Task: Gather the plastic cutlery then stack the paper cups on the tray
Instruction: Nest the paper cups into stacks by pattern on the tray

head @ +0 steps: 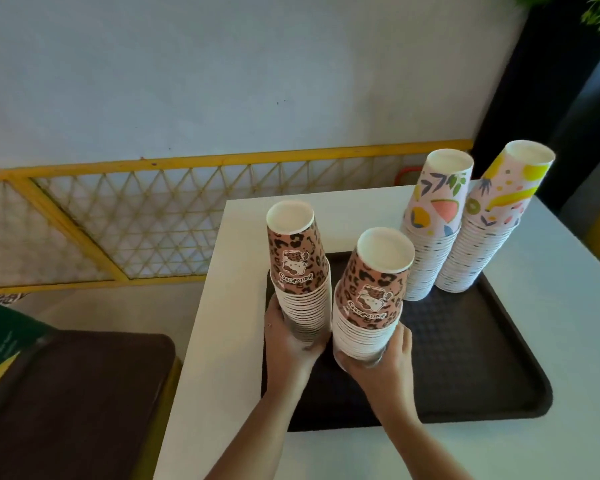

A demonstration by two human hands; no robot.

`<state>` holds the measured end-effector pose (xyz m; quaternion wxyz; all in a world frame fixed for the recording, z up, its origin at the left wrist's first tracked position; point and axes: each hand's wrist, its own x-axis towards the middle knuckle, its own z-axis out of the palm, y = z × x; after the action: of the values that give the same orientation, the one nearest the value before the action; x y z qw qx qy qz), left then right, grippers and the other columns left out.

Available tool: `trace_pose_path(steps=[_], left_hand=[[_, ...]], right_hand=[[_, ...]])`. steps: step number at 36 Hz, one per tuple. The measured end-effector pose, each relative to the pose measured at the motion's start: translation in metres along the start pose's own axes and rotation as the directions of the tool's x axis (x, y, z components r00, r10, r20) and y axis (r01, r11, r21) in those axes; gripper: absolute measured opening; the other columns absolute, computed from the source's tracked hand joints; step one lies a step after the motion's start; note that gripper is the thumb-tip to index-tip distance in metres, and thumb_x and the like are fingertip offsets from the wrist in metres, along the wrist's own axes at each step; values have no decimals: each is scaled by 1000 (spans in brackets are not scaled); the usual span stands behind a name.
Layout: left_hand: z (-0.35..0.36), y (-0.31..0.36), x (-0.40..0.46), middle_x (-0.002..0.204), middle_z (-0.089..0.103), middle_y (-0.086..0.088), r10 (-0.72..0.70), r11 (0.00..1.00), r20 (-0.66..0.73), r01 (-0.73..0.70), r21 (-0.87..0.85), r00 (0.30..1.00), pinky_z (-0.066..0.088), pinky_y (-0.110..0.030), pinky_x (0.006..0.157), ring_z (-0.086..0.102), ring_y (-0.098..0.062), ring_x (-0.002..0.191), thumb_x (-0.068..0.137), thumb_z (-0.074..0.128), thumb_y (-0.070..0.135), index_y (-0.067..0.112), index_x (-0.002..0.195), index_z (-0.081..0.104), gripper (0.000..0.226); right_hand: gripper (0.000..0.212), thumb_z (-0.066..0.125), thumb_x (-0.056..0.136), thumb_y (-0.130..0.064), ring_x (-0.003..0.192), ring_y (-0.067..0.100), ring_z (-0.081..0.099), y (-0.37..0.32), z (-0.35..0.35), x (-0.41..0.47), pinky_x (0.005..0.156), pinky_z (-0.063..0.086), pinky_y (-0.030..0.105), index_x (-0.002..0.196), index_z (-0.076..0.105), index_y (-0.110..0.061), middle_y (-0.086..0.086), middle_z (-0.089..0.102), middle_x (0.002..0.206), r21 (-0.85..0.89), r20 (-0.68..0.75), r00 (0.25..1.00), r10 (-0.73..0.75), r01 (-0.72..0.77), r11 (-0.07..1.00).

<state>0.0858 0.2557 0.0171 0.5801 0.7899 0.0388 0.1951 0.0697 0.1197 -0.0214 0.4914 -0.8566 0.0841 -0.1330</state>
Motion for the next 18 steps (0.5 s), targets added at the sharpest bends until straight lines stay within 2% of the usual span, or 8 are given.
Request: trace_pose_path(steps=[3,6,8,11,13,18], left_hand=[[2,-9,8,110,59,23,7,1000,18,-7,-27,1000,45,-8,84,58,8,104,52,90,8,37,111,46,79],[3,-14,14,109,59,24,9,999,38,-8,-33,999,43,-3,81,56,13,101,53,90,5,38,109,47,78],[3,-17,19,106,62,28,9,999,59,-7,-34,998,42,-3,81,57,12,102,55,89,4,35,110,49,75],[1,-24,25,114,62,15,-5,999,94,9,-36,996,43,-7,84,58,4,106,57,88,11,23,118,50,74],[0,-27,29,113,60,11,-14,1000,117,17,-22,993,42,-4,83,56,8,105,56,86,18,21,120,48,75],[-1,-32,40,104,53,25,-18,1000,132,15,19,991,39,3,75,51,22,96,58,86,6,26,114,43,73]], right_hand=[[98,91,47,-29,108,6,44,-4,2,2,82,52,36,129,39,-20,-2,47,120,-7,-13,999,37,-37,999],[97,90,52,-30,109,5,45,-8,1,7,86,47,30,133,37,-24,-8,46,124,29,15,998,66,-66,997],[97,88,54,-28,111,7,47,-10,0,12,89,48,32,135,35,-25,-7,46,128,47,38,996,77,-79,996],[97,87,54,-24,116,14,50,-9,0,19,92,49,39,136,34,-22,-2,47,131,49,50,995,90,-93,994],[97,87,55,-23,117,15,50,-9,0,25,92,49,39,136,34,-22,-1,47,131,38,52,995,89,-91,995],[95,85,58,-21,115,14,48,-9,2,44,89,45,31,137,32,-19,1,47,130,3,57,995,80,-80,997]])
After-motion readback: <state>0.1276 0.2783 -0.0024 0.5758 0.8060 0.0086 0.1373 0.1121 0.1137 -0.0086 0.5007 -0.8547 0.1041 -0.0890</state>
